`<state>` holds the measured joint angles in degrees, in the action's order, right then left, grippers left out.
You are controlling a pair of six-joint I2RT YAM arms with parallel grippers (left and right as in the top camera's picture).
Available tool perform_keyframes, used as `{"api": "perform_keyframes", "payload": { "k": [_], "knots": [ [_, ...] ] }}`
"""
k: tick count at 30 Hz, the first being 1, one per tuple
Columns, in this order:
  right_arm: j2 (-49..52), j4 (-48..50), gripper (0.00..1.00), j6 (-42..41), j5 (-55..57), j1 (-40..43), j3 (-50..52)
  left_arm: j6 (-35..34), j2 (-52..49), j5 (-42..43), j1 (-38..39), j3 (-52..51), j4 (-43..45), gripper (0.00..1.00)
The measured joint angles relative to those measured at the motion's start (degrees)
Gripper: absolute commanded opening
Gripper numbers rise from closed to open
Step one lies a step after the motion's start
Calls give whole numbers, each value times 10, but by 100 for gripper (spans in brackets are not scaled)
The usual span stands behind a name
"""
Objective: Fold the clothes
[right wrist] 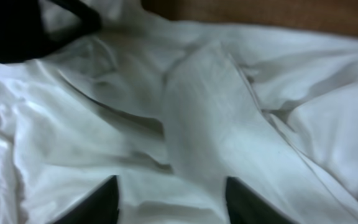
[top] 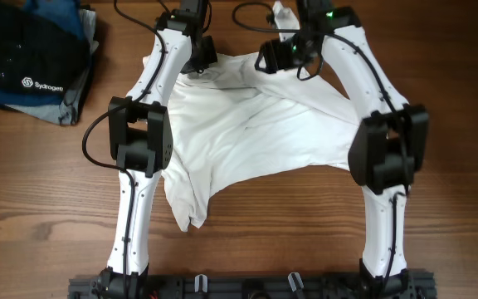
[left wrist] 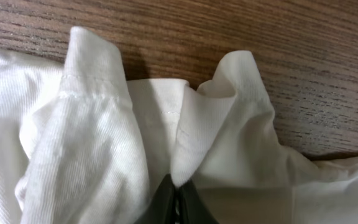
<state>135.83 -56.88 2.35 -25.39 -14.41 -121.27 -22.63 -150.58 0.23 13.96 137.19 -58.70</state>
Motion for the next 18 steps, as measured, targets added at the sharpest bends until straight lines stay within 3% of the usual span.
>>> {"api": "perform_keyframes", "payload": {
  "k": [5, 8, 18],
  "knots": [
    [56, 2, 68, -8, -17, 5, 2, 0, 0, 0, 0, 0, -1, 4],
    [63, 12, 75, -9, -23, 6, 2, 0, 0, 0, 0, 0, -3, 4],
    [63, 11, 75, -6, -30, 6, -19, 0, 0, 0, 0, 0, -5, 4]
  ]
}}
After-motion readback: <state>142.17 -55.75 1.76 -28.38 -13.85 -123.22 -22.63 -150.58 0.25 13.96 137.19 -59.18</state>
